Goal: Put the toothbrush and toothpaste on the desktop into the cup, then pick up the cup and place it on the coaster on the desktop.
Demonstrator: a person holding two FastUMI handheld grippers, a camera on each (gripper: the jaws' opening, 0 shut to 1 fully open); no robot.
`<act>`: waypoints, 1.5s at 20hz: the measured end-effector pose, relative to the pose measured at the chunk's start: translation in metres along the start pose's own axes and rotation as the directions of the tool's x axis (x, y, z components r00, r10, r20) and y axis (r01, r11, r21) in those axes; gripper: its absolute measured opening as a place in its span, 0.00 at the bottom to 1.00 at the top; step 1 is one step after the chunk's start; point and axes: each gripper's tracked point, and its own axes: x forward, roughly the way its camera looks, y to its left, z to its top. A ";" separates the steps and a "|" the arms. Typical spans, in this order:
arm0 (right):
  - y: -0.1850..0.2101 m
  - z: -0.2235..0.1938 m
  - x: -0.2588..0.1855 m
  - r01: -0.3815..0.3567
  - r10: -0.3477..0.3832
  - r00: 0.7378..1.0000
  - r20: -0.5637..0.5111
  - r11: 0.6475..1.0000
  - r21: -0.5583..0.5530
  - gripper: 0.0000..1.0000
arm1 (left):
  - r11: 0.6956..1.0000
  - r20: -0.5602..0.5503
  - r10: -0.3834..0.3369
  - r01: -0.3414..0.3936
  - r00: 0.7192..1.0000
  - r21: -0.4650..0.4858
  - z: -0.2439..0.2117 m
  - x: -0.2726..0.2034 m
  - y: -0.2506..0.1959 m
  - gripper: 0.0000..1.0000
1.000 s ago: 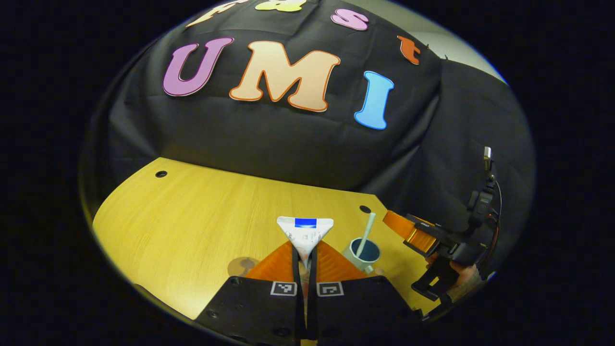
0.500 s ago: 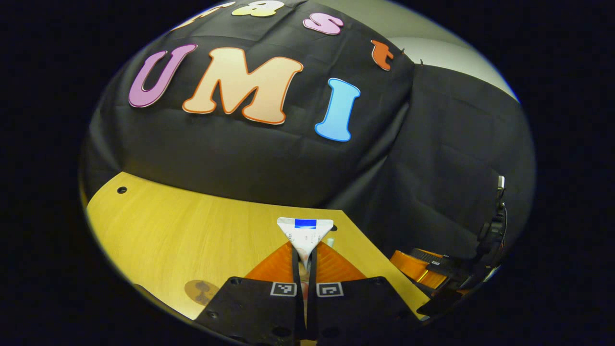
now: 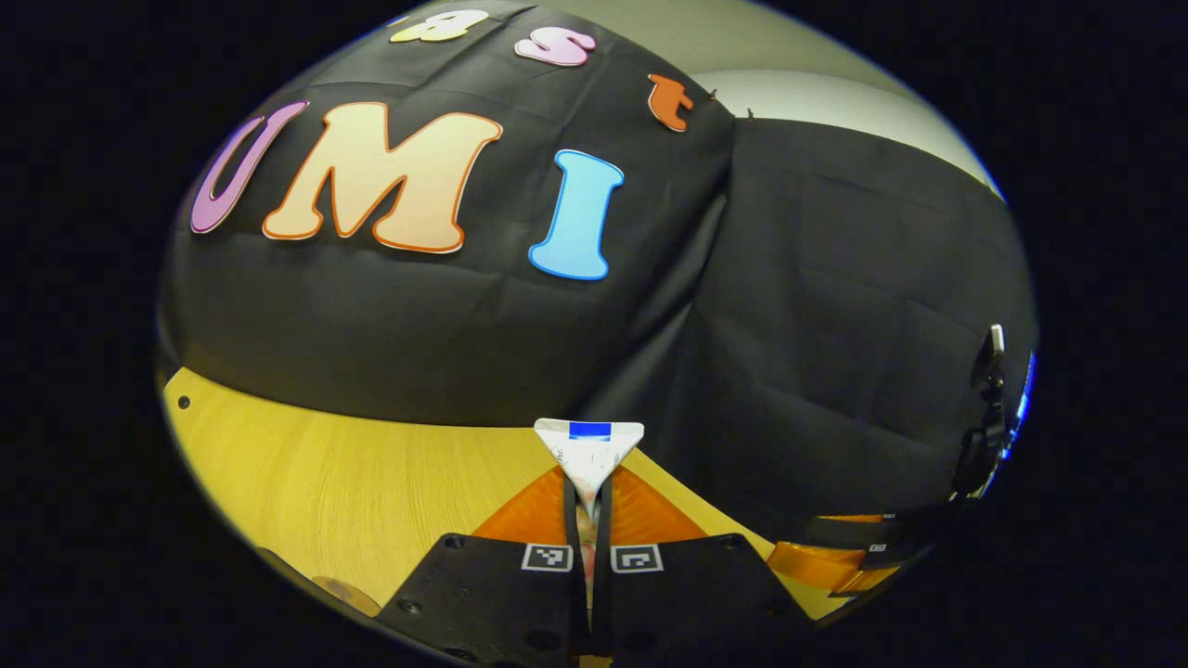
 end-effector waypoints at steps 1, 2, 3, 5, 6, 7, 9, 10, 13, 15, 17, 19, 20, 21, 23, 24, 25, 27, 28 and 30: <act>-0.001 -0.002 -0.001 0.003 -0.003 1.000 0.000 1.000 -0.002 0.95 | 1.000 -0.007 -0.014 0.014 1.000 0.016 -0.007 0.003 -0.002 0.00; -0.002 -0.003 -0.003 0.009 -0.009 1.000 0.001 1.000 -0.005 0.99 | 0.999 -0.013 -0.027 0.027 1.000 0.034 -0.014 0.005 -0.003 0.00; -0.004 -0.006 -0.005 0.012 -0.012 1.000 0.000 1.000 -0.011 0.95 | 0.998 -0.018 -0.029 0.030 0.999 0.052 -0.023 0.006 -0.003 0.01; -0.007 -0.011 -0.009 0.018 -0.018 1.000 -0.004 1.000 -0.022 0.95 | 0.996 -0.018 -0.035 0.037 0.999 0.080 -0.034 0.009 -0.003 0.01; -0.009 -0.012 -0.011 0.022 -0.022 1.000 -0.003 0.999 -0.028 0.95 | 0.995 -0.015 -0.039 0.040 0.999 0.089 -0.038 0.010 -0.003 0.01; -0.009 -0.015 -0.012 0.028 -0.028 1.000 -0.006 0.999 -0.035 0.95 | 0.994 -0.020 -0.045 0.047 0.999 0.095 -0.043 0.012 -0.003 0.01; -0.011 -0.020 -0.017 0.039 -0.039 0.999 -0.014 0.998 -0.041 0.95 | 0.993 -0.036 -0.070 0.073 0.997 0.091 -0.057 0.012 -0.009 0.02; -0.012 -0.022 -0.020 0.042 -0.043 0.999 -0.018 0.998 -0.041 0.99 | 0.993 -0.040 -0.069 0.073 0.997 0.097 -0.061 0.011 -0.009 0.03; -0.013 -0.030 -0.024 0.046 -0.048 0.998 -0.035 0.997 -0.057 0.95 | 0.992 -0.076 -0.103 0.108 0.992 0.069 -0.070 0.007 -0.012 0.09; -0.010 -0.027 -0.027 0.041 -0.043 0.999 -0.033 0.997 -0.066 0.95 | 0.992 -0.059 -0.115 0.118 0.992 0.035 -0.069 0.001 -0.016 0.35; -0.006 -0.026 -0.027 0.034 -0.036 0.999 -0.035 0.997 -0.067 0.99 | 0.995 -0.045 -0.084 0.086 0.995 0.045 -0.063 -0.008 -0.010 0.72; 0.000 -0.025 -0.025 0.023 -0.025 0.999 -0.038 0.998 -0.063 0.95 | 0.996 -0.047 -0.054 0.057 0.997 0.062 -0.060 -0.017 -0.003 0.96; 0.006 -0.025 -0.023 0.011 -0.014 0.999 -0.046 0.998 -0.057 0.95 | 0.997 -0.048 -0.042 0.045 0.998 0.062 -0.058 -0.023 0.001 0.94; 0.013 -0.026 -0.020 -0.004 0.001 0.999 -0.053 0.999 -0.053 0.95 | 0.998 -0.055 -0.029 0.033 0.998 0.058 -0.057 -0.030 0.006 0.94; 0.029 -0.026 -0.016 -0.036 0.032 0.997 -0.065 0.998 -0.056 0.99 | 0.999 -0.065 0.006 -0.003 0.998 0.051 -0.053 -0.046 0.017 0.95; 0.038 -0.025 -0.013 -0.056 0.052 0.996 -0.072 0.997 -0.059 0.95 | 0.998 -0.067 0.026 -0.023 0.997 0.051 -0.050 -0.055 0.025 0.95; 0.047 -0.026 -0.010 -0.078 0.072 0.994 -0.083 0.995 -0.061 0.95 | 0.998 -0.064 0.047 -0.044 0.997 0.048 -0.046 -0.064 0.033 0.95; 0.064 -0.031 -0.005 -0.120 0.113 0.987 -0.117 0.991 -0.056 0.95 | 0.995 -0.071 0.093 -0.090 0.993 0.039 -0.041 -0.083 0.051 0.95; 0.072 -0.034 -0.002 -0.140 0.131 0.981 -0.142 0.989 -0.053 0.95 | 0.992 -0.074 0.122 -0.120 0.990 0.034 -0.039 -0.093 0.062 0.95; 0.088 -0.046 0.006 -0.173 0.159 0.966 -0.203 0.984 -0.051 0.98 | 0.983 -0.077 0.183 -0.181 0.980 0.022 -0.034 -0.113 0.084 0.95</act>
